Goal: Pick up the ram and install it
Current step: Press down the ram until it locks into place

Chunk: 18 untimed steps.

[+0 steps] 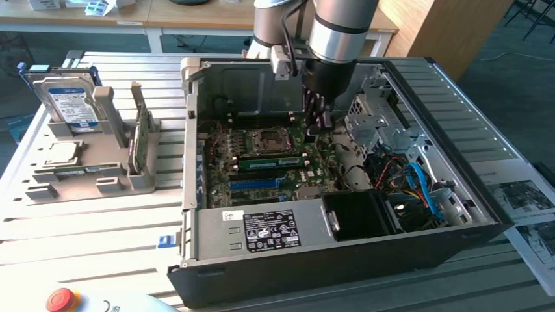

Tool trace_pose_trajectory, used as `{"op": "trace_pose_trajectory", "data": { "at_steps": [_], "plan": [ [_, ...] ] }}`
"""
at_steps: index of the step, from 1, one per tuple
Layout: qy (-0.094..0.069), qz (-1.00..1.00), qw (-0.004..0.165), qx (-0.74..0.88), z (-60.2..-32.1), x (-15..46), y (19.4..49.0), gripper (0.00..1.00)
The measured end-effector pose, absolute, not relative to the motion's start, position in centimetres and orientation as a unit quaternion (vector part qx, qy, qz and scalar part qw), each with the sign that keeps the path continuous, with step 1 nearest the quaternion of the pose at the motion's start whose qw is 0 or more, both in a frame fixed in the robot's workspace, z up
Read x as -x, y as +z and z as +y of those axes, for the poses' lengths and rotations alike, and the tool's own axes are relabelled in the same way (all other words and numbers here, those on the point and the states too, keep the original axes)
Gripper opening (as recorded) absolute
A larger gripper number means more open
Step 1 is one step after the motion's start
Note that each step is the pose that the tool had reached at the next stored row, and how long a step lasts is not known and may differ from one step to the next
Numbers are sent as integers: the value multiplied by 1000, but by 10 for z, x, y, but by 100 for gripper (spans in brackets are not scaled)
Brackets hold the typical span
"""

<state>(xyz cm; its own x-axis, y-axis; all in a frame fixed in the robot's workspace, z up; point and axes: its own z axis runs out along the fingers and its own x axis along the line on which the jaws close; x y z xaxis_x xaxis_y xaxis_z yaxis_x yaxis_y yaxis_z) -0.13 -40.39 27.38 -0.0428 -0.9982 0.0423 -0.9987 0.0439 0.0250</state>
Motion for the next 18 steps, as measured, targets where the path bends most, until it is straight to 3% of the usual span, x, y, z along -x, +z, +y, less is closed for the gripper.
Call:
{"op": "trace_pose_trajectory", "data": {
  "at_steps": [18],
  "plan": [
    [3,-722,27,-691,-404,1,251,10]
  ]
}}
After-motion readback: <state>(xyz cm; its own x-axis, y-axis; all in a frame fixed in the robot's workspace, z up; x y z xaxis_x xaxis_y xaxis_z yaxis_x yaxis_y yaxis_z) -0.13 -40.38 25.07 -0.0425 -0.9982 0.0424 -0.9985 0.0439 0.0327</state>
